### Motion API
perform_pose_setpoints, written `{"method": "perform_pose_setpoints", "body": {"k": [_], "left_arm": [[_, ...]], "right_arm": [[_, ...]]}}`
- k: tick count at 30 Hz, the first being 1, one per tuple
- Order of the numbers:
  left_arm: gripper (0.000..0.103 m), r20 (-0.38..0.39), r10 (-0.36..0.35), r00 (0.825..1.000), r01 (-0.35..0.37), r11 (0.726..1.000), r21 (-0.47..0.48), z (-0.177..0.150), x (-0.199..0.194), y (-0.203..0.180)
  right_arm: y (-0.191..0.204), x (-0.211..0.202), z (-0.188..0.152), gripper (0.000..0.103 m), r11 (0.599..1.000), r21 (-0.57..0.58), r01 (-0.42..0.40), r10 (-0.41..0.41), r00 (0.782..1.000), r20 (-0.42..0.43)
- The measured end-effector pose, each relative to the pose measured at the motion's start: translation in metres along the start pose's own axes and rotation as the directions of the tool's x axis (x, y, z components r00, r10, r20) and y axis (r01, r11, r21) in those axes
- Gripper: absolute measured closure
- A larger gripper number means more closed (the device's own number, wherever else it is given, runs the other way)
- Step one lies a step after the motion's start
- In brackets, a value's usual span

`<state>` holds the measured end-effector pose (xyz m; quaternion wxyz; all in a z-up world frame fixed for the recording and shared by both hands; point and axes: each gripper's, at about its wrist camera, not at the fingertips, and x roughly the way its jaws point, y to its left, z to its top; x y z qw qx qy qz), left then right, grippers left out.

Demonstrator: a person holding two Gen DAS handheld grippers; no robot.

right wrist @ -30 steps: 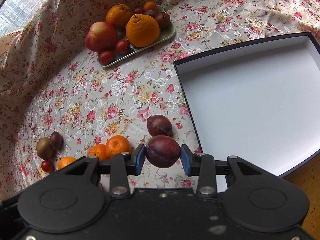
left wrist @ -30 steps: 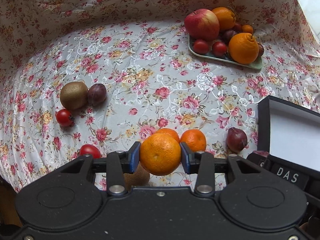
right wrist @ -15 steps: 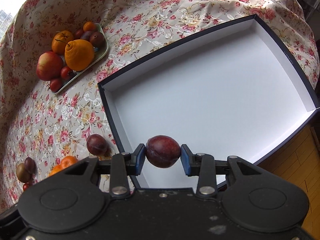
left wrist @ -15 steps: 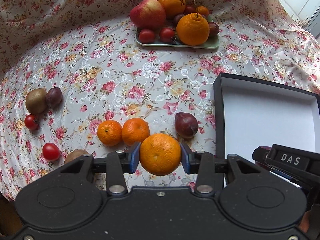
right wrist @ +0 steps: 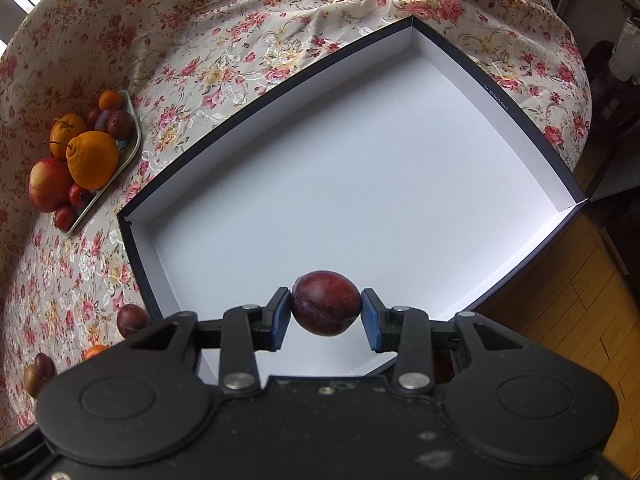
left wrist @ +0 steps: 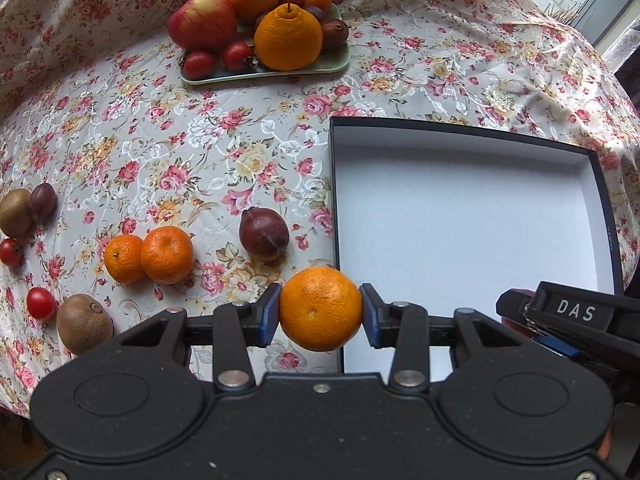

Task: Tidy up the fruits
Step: 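Carry the plum in the right tool and mandarin in the left tool over the box, then open the right tool to drop the plum while the left tool releases the mandarin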

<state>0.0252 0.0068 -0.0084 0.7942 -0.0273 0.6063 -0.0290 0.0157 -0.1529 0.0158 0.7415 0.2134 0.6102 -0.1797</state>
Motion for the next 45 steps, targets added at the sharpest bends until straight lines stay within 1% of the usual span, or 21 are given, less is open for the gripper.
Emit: {"method": "perform_pose_setpoints", "body": {"k": [8,14,16,19,27,30,34,36,45], "left_arm": [[0.054,-0.036,-0.006,0.999,0.007,1.000,0.011,-0.002,0.012,-0.017],[0.054,-0.040,-0.001,0.999,0.002,0.999,0.032,-0.005,0.016,-0.028],[0.053,-0.036,0.014,0.999,-0.013,0.999,0.039,-0.006,0.017,-0.031],[0.053,-0.035,0.030,0.999,-0.028,0.999,0.041,-0.006,0.019,-0.033],[0.053,-0.025,0.033,0.999,-0.032,0.999,0.034,-0.004,0.019,-0.033],[0.054,-0.015,0.019,1.000,-0.019,1.000,0.025,-0.001,0.016,-0.031],[0.054,-0.006,-0.023,1.000,0.023,1.000,0.021,0.001,0.011,-0.028],[0.054,0.002,-0.033,0.999,0.033,0.999,0.027,0.001,0.009,-0.030],[0.053,0.002,-0.036,0.999,0.036,0.998,0.053,-0.002,0.014,-0.038]], "right_arm": [[-0.026,-0.003,0.005,0.064,0.999,0.030,0.015,-0.015,1.000,0.014],[-0.037,-0.006,0.009,0.064,0.998,0.045,0.045,-0.047,0.998,0.045],[-0.041,-0.006,0.010,0.064,0.997,0.048,0.056,-0.058,0.997,0.053],[-0.045,-0.006,0.011,0.064,0.997,0.053,0.060,-0.062,0.997,0.054],[-0.049,-0.007,0.012,0.064,0.996,0.062,0.071,-0.076,0.995,0.069],[-0.049,-0.008,0.012,0.064,0.995,0.067,0.077,-0.082,0.994,0.073],[-0.047,-0.008,0.011,0.064,0.995,0.060,0.079,-0.083,0.994,0.073],[-0.047,-0.009,0.011,0.064,0.996,0.056,0.074,-0.078,0.994,0.076],[-0.054,-0.013,0.013,0.063,0.995,0.088,0.047,-0.053,0.996,0.077]]}}
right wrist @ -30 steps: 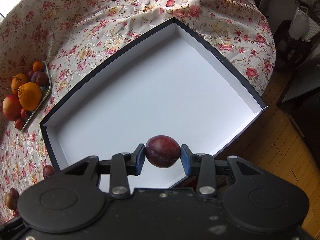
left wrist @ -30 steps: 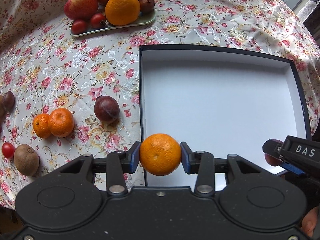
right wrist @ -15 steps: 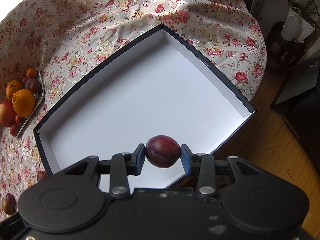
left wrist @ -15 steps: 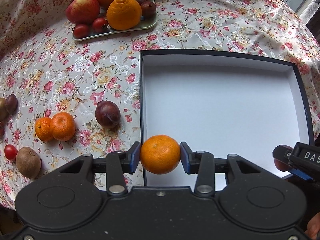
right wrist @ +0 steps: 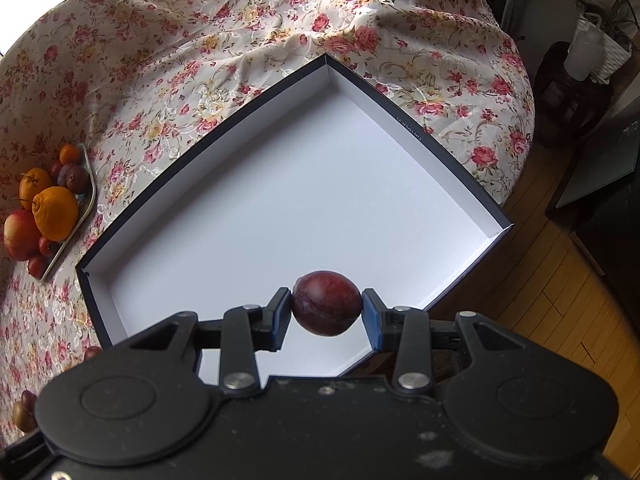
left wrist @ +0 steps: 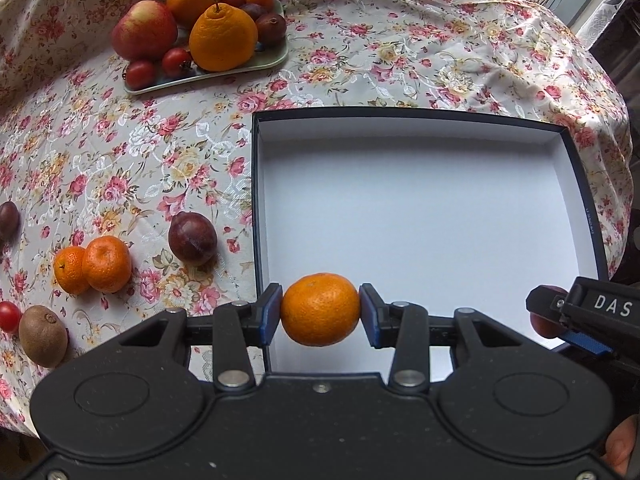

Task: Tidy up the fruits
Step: 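Open the right tool to drop the plum while the left tool releases the mandarin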

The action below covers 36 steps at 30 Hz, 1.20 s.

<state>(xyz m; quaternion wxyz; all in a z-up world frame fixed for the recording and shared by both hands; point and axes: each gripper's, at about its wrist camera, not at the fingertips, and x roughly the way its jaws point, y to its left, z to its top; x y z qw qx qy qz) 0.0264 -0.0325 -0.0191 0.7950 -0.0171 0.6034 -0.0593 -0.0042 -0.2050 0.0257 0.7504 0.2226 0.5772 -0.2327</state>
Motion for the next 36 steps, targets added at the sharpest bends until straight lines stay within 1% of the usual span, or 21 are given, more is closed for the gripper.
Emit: {"method": "perform_pose_setpoints", "body": {"k": [7,13,23,30,36], "left_arm": [[0.052,0.020,-0.012,1.000,0.012,1.000,0.006,0.001,-0.003,-0.003],[0.052,0.002,-0.002,1.000,0.002,1.000,-0.003,0.000,-0.001,-0.001],[0.052,0.005,0.009,1.000,-0.009,1.000,0.000,0.000,-0.003,0.002],[0.051,0.008,0.016,1.000,-0.016,1.000,-0.009,0.000,-0.008,0.012],[0.051,0.012,0.025,1.000,-0.025,0.999,-0.038,0.002,-0.014,0.029]], "right_arm": [[-0.006,-0.003,0.001,0.063,0.999,0.036,0.006,-0.007,1.000,0.015],[-0.004,-0.003,0.000,0.063,0.999,0.043,-0.001,0.001,1.000,-0.002],[0.001,-0.004,-0.001,0.063,0.999,0.044,-0.007,0.009,1.000,-0.024],[0.011,-0.004,-0.003,0.063,0.999,0.045,-0.025,0.027,0.999,-0.041],[0.028,-0.005,-0.007,0.063,0.999,0.026,-0.033,0.034,0.998,-0.045]]}}
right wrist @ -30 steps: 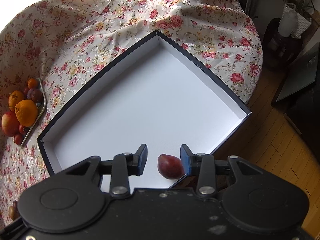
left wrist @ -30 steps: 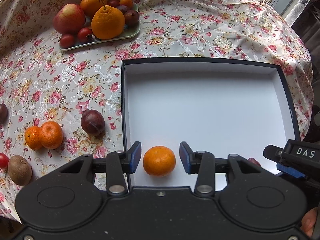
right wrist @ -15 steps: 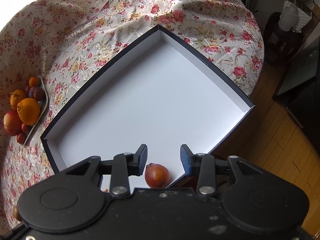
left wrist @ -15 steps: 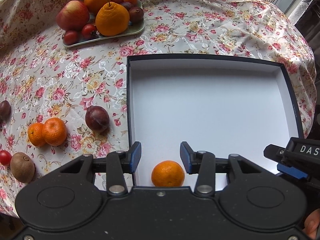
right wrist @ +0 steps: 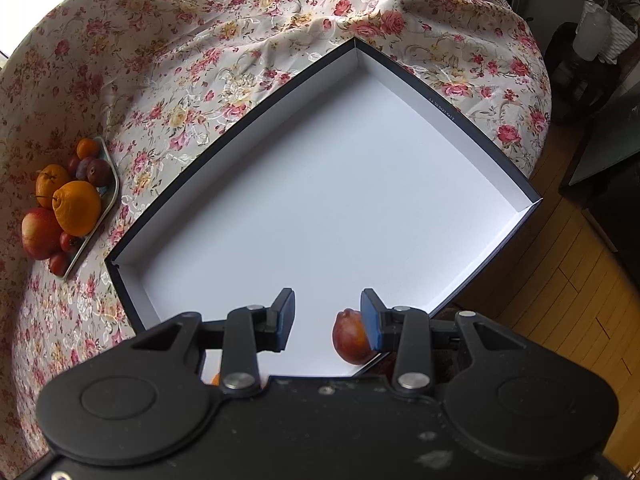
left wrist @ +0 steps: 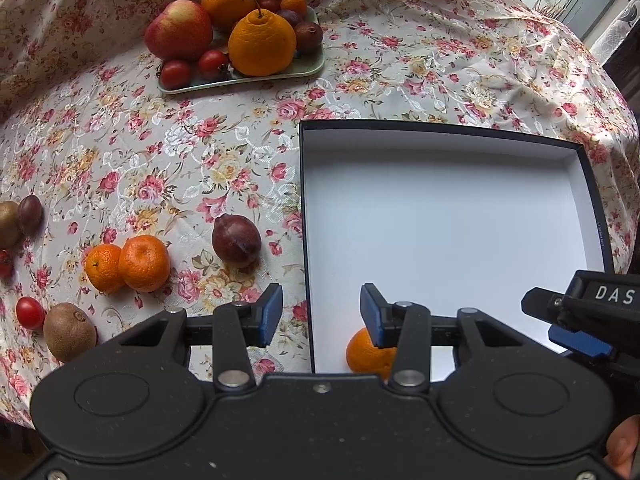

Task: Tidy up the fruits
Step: 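Open the right tool to drop the plum while the left tool releases the mandarin, then move the right tool back to another mandarin beside the plums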

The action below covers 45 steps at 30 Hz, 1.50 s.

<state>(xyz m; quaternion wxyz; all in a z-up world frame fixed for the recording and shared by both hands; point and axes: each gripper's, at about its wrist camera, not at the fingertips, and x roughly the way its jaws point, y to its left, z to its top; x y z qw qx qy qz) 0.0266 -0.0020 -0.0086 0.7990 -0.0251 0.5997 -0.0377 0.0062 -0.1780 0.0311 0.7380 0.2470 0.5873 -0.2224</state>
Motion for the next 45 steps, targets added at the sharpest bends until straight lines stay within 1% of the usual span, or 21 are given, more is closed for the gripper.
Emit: {"method": "perform_pose_setpoints", "body": {"k": [11,17,29,36,42,45], "left_arm": [[0.051,-0.015,0.048,0.999,-0.049,0.997,-0.057,0.003,-0.007,0.041],[0.051,-0.043,0.072,0.996,-0.076,0.992,-0.101,0.002,-0.010,0.074],[0.051,-0.042,0.083,0.996,-0.090,0.974,-0.207,-0.001,-0.023,0.146],[0.051,-0.040,0.118,0.992,-0.125,0.960,-0.252,-0.008,-0.027,0.185],[0.051,-0.031,0.138,0.990,-0.141,0.958,-0.250,-0.016,-0.032,0.206],[0.051,-0.027,0.140,0.990,-0.142,0.956,-0.258,-0.019,-0.034,0.216]], "right_arm": [[0.040,0.002,-0.013,0.063,0.998,-0.060,-0.013,0.012,1.000,-0.012],[0.071,0.005,-0.026,0.063,0.993,-0.116,-0.025,0.022,0.999,-0.027],[0.147,0.013,-0.063,0.063,0.970,-0.237,-0.045,0.032,0.998,-0.058],[0.190,0.023,-0.088,0.063,0.957,-0.283,-0.059,0.036,0.996,-0.085],[0.221,0.035,-0.106,0.063,0.946,-0.318,-0.061,0.025,0.993,-0.116],[0.234,0.039,-0.115,0.063,0.940,-0.338,-0.049,0.012,0.994,-0.110]]}}
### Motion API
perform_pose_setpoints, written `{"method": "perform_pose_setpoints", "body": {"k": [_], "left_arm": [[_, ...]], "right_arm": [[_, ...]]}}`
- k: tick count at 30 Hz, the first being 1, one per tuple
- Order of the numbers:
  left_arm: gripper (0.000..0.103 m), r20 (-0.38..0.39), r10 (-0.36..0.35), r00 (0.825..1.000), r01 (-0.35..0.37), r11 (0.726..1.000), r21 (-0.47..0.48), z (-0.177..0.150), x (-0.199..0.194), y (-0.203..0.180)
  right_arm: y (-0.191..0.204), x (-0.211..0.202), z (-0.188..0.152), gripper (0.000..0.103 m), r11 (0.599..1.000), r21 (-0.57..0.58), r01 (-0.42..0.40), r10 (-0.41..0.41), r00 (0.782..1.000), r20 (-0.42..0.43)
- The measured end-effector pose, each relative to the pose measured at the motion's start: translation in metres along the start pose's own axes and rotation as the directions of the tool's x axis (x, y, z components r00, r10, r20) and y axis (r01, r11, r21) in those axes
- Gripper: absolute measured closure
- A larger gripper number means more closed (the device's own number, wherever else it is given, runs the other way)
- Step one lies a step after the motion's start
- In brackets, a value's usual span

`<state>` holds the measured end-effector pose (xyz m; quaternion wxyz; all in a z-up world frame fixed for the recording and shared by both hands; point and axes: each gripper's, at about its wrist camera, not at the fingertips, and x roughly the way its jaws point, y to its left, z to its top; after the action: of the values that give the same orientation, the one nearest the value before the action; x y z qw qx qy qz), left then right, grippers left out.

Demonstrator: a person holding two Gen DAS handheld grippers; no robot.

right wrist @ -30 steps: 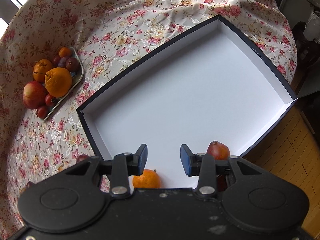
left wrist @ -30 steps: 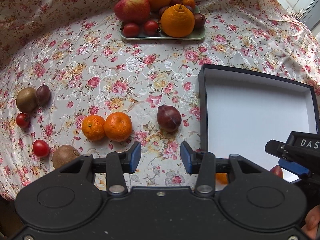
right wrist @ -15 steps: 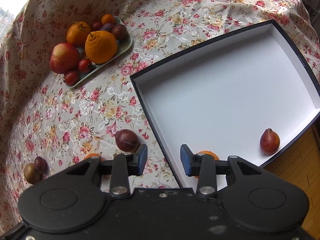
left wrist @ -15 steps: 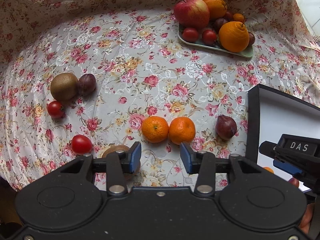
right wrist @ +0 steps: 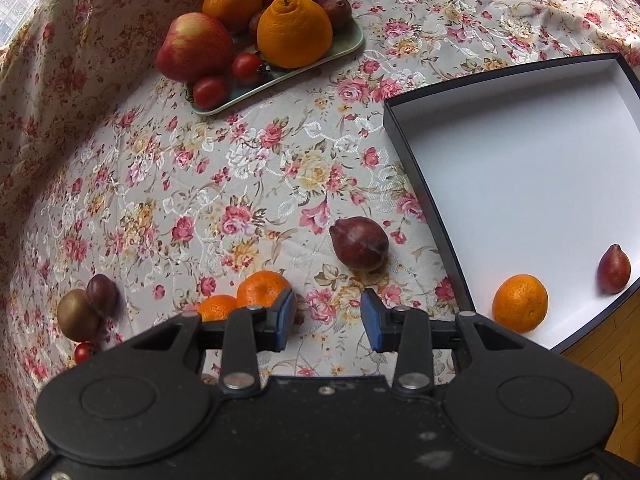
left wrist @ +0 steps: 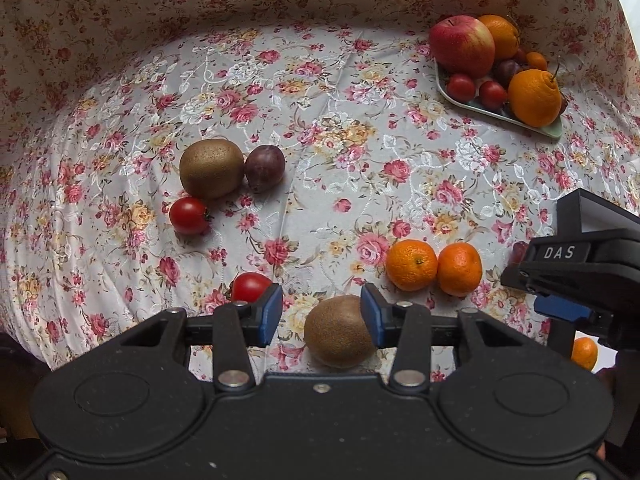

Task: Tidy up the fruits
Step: 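Move the right tool back to another mandarin beside the plums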

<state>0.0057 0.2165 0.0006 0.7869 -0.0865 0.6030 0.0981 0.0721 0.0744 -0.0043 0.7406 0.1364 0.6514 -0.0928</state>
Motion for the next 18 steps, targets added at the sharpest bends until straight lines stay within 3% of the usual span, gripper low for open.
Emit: {"method": "perform_pose_setpoints", "body": {"k": [18], "left_arm": [[0.051,0.013,-0.023,1.000,0.023,0.999,-0.036,0.001,-0.008,0.039]], "right_arm": [[0.041,0.019,-0.010,0.064,0.997,-0.059,0.052,-0.050,0.998,0.042]]}}
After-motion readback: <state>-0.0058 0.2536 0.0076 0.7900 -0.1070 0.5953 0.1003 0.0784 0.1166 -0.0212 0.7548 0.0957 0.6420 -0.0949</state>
